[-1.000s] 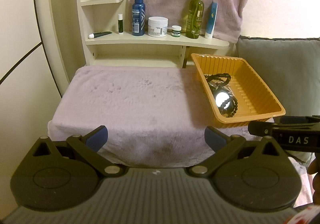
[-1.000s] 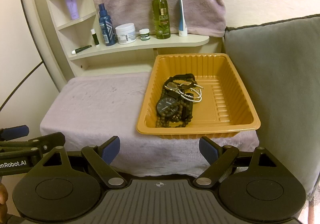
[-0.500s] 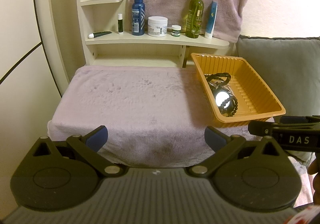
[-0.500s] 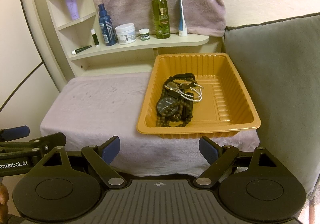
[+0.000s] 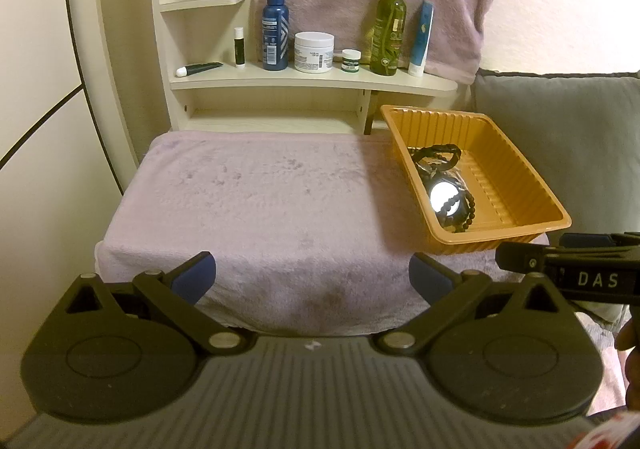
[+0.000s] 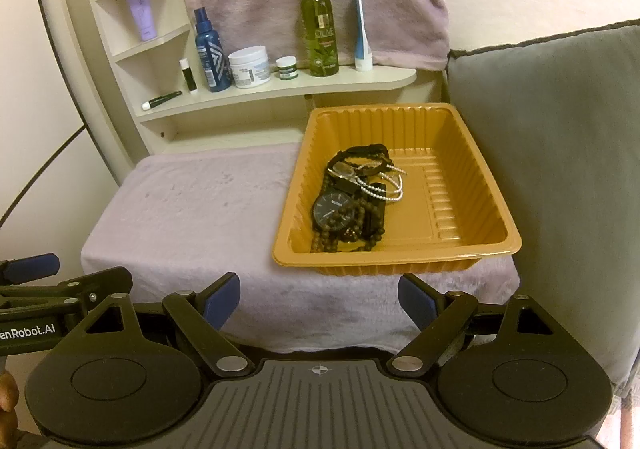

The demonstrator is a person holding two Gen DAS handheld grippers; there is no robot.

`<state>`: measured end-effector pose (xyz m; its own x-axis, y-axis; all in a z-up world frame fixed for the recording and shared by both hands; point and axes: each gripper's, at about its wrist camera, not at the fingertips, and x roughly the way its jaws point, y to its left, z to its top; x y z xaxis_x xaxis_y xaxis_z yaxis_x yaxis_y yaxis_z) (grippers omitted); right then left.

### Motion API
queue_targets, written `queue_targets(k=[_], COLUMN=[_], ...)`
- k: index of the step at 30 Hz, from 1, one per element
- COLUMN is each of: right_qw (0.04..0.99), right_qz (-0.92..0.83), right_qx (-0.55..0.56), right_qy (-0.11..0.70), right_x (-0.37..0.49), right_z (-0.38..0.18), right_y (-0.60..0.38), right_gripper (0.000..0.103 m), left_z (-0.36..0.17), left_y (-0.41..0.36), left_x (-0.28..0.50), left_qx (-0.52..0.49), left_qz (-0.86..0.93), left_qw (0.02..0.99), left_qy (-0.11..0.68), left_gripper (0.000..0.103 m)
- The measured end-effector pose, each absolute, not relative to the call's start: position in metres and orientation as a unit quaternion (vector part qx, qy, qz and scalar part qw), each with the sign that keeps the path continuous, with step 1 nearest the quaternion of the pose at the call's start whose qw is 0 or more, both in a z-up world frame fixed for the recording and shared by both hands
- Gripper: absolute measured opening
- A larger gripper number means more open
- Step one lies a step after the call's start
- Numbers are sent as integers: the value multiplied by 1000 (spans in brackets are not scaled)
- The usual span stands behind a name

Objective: Organize jewelry

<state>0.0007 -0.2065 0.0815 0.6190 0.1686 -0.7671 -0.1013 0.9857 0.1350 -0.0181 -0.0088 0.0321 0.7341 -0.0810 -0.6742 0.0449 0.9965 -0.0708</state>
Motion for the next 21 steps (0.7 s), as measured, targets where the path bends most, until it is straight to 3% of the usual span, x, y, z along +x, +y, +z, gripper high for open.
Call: queue_targets(k=[21], right_qw=[899], right_qz=[74], right_qx=[43], right_qy=[430], right_x=[-1], right_z=[81], right_y=[-208], right_gripper=[86], left_z=[29], left_y=[-7], left_x=[-20], left_qx=[-29], left_qz=[-37], left_qw=[934], left_qy=[353], left_gripper=[102])
